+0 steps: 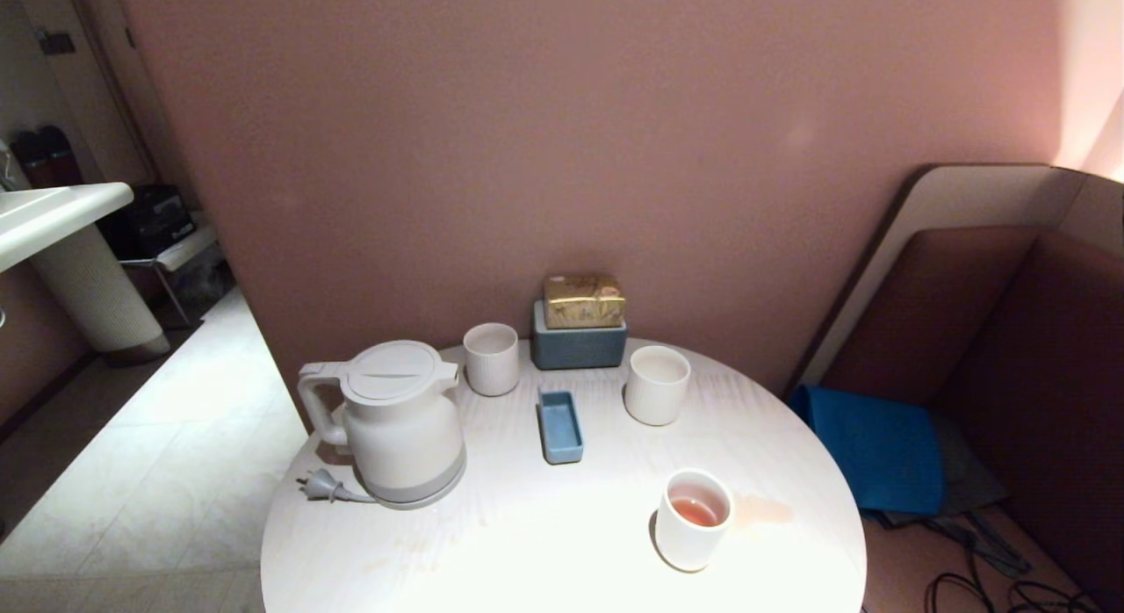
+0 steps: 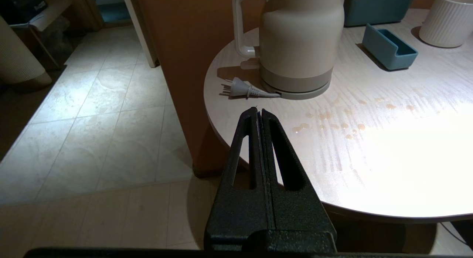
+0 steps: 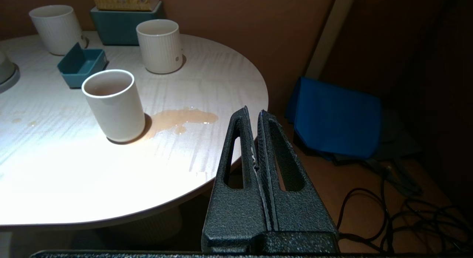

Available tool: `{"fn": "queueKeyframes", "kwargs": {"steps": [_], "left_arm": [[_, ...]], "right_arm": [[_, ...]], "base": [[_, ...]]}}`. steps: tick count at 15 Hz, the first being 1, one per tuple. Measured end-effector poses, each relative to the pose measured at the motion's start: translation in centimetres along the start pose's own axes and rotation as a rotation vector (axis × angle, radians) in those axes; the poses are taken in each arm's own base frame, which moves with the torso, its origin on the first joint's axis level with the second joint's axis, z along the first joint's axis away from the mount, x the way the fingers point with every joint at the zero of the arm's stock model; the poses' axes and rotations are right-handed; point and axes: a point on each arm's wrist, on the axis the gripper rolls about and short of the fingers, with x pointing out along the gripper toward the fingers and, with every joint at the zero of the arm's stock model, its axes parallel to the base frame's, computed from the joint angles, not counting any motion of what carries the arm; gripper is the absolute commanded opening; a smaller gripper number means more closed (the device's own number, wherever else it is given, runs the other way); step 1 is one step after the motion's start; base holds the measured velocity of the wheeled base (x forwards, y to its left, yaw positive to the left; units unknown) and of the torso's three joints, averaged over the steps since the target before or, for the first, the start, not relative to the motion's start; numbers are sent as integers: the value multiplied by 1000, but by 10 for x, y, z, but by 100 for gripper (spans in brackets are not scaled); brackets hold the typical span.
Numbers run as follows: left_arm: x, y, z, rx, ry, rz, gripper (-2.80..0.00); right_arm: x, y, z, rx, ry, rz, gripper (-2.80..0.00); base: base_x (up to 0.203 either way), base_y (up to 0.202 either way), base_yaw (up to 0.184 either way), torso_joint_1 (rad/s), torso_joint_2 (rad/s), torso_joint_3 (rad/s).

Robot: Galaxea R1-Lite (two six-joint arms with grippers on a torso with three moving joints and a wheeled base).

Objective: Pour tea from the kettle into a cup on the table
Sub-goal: Pick up the kettle

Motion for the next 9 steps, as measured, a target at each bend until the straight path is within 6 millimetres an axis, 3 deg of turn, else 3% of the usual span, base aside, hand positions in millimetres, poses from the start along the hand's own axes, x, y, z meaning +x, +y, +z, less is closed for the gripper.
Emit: {"fn": "queueKeyframes", "kwargs": {"steps": [9], "left_arm": [[0, 0, 0, 1, -1, -1, -280]], "right_arm": [[0, 0, 0, 0, 0, 0, -280]], "base": [[0, 0, 0, 0, 0, 0]]}}
